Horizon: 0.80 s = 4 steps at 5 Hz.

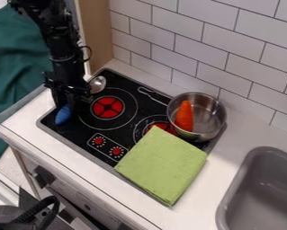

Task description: Move the spoon from the left to the right and put it in top of the green cloth.

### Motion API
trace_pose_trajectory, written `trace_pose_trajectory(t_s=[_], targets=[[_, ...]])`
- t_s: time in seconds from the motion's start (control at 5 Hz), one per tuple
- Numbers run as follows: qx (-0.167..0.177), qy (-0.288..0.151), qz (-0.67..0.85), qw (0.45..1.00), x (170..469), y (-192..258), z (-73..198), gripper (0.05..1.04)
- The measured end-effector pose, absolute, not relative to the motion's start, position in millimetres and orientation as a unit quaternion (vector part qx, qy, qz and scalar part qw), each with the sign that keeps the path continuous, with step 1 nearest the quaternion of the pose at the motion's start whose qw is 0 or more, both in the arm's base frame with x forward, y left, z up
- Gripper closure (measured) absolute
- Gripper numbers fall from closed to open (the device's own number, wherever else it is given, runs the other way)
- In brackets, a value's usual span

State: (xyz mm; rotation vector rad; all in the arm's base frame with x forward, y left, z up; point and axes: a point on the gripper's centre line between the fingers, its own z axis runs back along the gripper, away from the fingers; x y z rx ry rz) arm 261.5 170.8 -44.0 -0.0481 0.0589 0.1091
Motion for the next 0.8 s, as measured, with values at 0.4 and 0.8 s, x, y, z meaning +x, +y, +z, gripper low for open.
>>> trace_pose_trajectory(t_s=[0.4, 0.8], targets=[[-0.039, -0.061, 0.058, 0.996, 270.8, 139.7, 4.4, 0.698], [-0.026, -0.073, 0.025, 0.997, 259.4, 79.8, 57.3, 0.698]])
